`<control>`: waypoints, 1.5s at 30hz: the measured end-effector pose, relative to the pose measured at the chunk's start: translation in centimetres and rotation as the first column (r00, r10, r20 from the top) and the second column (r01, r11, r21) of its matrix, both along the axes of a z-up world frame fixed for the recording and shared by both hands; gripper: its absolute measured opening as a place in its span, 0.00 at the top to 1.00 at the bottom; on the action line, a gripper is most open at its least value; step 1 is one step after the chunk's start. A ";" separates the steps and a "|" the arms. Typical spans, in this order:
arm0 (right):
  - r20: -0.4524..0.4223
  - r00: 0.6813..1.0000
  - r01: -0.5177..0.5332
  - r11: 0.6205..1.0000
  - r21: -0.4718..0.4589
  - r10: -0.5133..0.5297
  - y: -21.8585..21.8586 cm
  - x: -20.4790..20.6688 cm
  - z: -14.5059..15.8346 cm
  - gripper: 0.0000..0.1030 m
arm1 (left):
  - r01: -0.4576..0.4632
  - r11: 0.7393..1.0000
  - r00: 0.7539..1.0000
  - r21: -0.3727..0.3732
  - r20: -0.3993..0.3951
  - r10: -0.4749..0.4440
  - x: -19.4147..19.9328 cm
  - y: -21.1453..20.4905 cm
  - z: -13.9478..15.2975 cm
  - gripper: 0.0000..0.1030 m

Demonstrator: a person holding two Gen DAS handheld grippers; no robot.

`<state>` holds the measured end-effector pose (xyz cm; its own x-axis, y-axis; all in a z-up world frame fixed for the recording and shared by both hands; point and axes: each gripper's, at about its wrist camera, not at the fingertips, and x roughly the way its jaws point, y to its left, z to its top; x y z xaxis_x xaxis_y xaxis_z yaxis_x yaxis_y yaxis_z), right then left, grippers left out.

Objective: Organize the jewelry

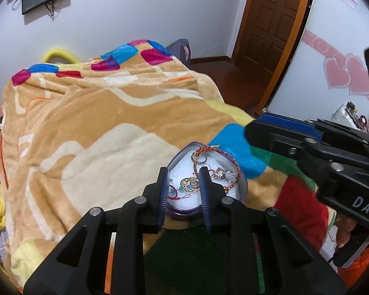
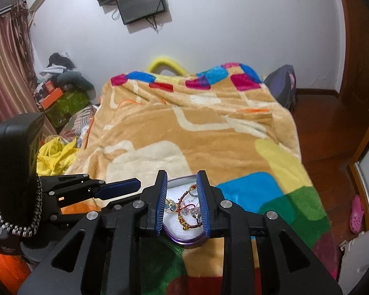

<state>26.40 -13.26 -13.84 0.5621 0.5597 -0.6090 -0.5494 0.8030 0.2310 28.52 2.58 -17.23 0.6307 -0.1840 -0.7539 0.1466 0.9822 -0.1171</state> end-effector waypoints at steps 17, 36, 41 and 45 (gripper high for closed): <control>0.424 0.896 0.077 0.987 0.144 -0.132 -4.7 -13.5 12.6 0.79 | -0.134 0.991 0.873 -0.002 0.474 0.118 -14.7 -0.5 15.8 0.54; 0.585 0.749 0.224 0.949 0.220 -0.313 -5.1 -21.1 14.4 0.09 | -0.261 0.965 0.704 -0.009 0.682 0.197 -25.7 -2.1 18.5 0.01; 0.581 0.750 0.236 0.949 0.209 -0.315 -4.9 -21.8 14.1 0.05 | -0.251 0.968 0.719 -0.022 0.665 0.201 -25.8 -2.4 17.9 0.01; 0.584 0.751 0.237 0.951 0.198 -0.309 -5.2 -22.3 13.9 0.05 | -0.252 0.967 0.719 -0.019 0.665 0.201 -25.9 -2.5 17.7 0.01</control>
